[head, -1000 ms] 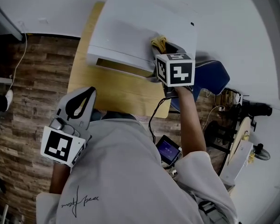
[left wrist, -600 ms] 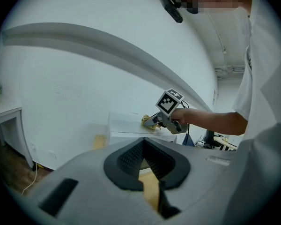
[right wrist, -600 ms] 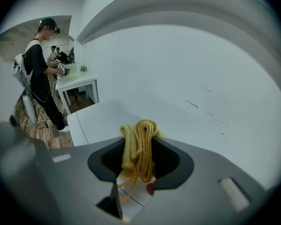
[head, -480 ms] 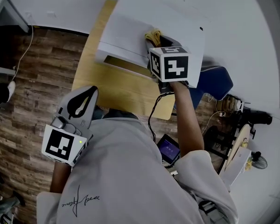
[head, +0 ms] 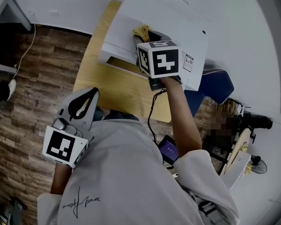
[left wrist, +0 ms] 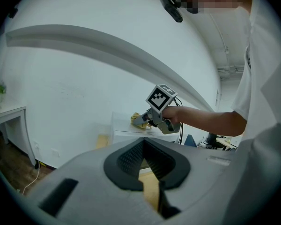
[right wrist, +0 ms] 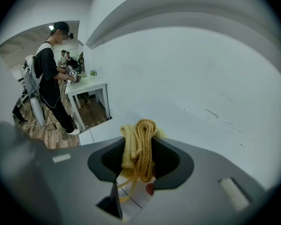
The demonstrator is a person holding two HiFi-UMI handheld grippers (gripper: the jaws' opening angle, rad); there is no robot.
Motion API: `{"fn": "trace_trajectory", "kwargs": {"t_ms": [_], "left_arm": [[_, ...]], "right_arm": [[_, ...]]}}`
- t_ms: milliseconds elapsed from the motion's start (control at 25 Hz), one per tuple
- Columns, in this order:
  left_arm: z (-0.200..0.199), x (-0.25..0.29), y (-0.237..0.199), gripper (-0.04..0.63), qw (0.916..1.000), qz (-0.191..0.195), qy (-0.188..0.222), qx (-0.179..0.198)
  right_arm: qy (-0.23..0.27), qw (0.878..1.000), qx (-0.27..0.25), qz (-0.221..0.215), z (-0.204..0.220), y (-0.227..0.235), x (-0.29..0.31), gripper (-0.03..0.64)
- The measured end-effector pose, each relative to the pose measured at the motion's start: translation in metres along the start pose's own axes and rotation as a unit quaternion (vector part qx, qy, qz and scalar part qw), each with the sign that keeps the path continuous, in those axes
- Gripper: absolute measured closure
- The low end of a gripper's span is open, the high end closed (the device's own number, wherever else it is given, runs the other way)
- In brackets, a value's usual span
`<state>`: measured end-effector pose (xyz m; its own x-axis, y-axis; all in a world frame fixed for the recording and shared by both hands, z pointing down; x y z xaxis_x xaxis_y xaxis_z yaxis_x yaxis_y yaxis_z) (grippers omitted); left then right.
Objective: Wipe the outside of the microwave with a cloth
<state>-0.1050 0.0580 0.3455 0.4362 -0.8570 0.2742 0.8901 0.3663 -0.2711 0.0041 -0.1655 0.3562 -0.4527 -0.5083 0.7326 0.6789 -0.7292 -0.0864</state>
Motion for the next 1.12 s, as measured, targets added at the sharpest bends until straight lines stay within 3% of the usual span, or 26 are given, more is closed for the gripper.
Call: {"fn": "trace_trajectory", "kwargs": {"t_ms": [240,400,480,600,680,840,1120], "left_arm": [[-0.002,0.000,0.003,0.604,1.0000,-0.001,0.003,0.000],[-0.003,0.000,0.003,0.604,1.0000,-0.001,0.005,-0.005],[-0.005,0.002,0.002,0.604,1.0000,0.002,0.008,-0.005],[-0.006,0.007,0.000,0.604,0.9998,0.013,0.010,-0.014],[-0.005,0.011,0.000,0.604,0.9995,0.021,0.006,-0.020],[-0.006,0.018,0.010,0.604,0.9991,0.038,-0.001,-0.017],[-0.009,0.033,-0.006,0.604,0.9983,0.055,-0.003,-0.018]], "right_arm": [[0.013,0.999,-0.006,-0.031,-0.019,-0.025,0.012,0.479],[0.038,0.994,0.017,-0.106,-0.031,-0.045,0.017,0.479],[0.059,0.983,0.031,-0.170,-0.036,-0.054,0.012,0.477],[0.116,0.957,0.067,-0.258,-0.046,-0.062,-0.014,0.479],[0.143,0.952,0.075,-0.260,-0.049,-0.057,-0.030,0.480],[0.168,0.954,0.083,-0.234,-0.044,-0.035,-0.060,0.480],[0.178,0.958,0.081,-0.209,-0.032,-0.020,-0.074,0.480]]}}
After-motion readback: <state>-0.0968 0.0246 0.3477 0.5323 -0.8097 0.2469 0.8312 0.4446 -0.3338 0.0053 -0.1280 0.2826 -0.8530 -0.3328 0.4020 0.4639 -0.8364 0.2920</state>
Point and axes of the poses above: the fingertips, and each gripper's own axes: x forward along the fingers, y to its right, z out of its underside, the point moved 5 cm from there along -x, backward along the fingers, and after that the axes turned 4 degrees about -z, right-handed, at the moved point
